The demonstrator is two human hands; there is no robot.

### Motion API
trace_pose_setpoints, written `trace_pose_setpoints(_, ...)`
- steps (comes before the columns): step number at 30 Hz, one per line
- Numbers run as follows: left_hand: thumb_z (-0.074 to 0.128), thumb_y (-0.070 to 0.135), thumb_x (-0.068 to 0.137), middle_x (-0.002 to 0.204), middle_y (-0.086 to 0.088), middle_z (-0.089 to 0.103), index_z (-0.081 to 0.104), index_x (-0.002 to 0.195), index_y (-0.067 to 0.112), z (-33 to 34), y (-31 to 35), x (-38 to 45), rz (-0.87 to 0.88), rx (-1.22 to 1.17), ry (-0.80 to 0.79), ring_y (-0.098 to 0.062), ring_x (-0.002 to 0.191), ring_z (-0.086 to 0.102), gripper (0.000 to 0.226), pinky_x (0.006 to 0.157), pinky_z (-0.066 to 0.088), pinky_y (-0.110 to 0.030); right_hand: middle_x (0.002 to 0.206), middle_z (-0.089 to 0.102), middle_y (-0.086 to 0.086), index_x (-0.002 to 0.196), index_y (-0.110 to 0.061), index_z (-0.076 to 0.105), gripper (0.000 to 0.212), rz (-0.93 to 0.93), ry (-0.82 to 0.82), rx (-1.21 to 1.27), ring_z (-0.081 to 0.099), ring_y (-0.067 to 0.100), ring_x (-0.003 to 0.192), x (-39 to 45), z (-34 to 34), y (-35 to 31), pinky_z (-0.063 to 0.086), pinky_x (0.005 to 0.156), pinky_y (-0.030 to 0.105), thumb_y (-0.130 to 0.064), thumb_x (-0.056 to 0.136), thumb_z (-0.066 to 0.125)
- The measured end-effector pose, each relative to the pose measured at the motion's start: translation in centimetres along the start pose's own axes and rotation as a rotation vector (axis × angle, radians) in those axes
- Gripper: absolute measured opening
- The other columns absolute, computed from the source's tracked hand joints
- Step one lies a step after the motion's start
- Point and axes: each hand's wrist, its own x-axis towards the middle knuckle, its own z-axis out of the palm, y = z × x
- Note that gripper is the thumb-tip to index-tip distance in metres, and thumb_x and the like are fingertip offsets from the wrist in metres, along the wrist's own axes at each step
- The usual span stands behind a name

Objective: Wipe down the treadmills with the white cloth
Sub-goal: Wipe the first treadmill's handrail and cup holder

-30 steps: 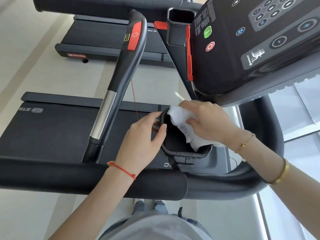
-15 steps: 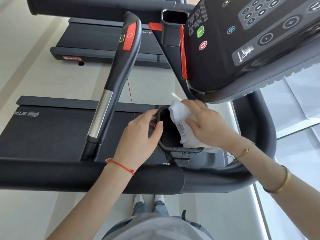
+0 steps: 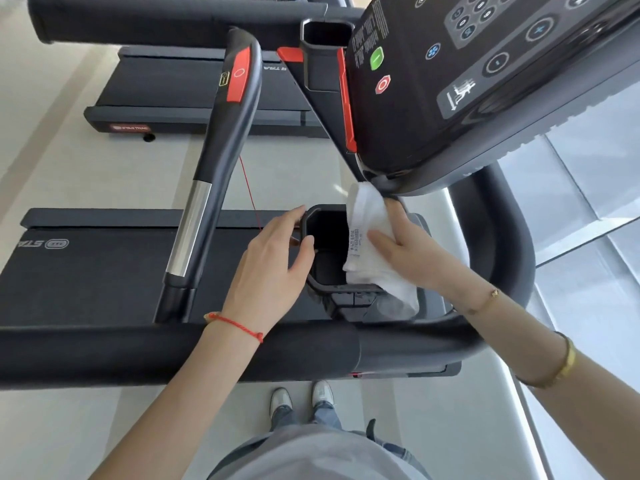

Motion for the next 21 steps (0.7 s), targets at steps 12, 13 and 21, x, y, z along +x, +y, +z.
trace_pose_setpoints(12, 0.046, 0.029, 0.100, 0.135, 0.001, 0.057, 0.042, 0.145, 0.023, 0.1, -0.4, 0.1, -0.012, -0.004, -0.039, -0.017, 0.117, 0.058, 0.047, 0.099, 0.050, -0.042, 0.069, 0.046, -0.002, 0.102, -0.013, 0.036, 0.011, 0.099, 0.041, 0.044, 0.046, 0.007, 0.056, 0.4, 0.3, -0.6, 0.035, 0.045, 0.016, -0.019, 0.100, 0.046)
trace_pose_setpoints(13, 0.046, 0.029, 0.099, 0.136, 0.001, 0.057, 0.042, 0.145, 0.022, 0.2, -0.4, 0.1, -0.012, -0.004, -0.039, -0.017, 0.118, 0.058, 0.047, 0.100, 0.050, -0.042, 0.071, 0.049, -0.001, 0.107, -0.011, 0.035, 0.015, 0.100, 0.046, 0.056, 0.047, 0.010, 0.059, -0.2, 0.5, -0.4, 0.037, 0.049, 0.021, -0.019, 0.100, 0.045)
trace_pose_setpoints(21, 0.045, 0.031, 0.098, 0.133, 0.005, 0.058, 0.044, 0.144, 0.023, 0.1, -0.2, 0.1, -0.014, -0.023, -0.041, -0.012, 0.114, 0.058, 0.047, 0.098, 0.051, -0.039, 0.094, 0.048, 0.006, 0.120, -0.002, 0.037, 0.027, -0.055, 0.060, -0.095, 0.047, 0.019, 0.077, -1.1, 0.7, 0.0, 0.030, 0.056, 0.025, -0.013, 0.098, 0.048)
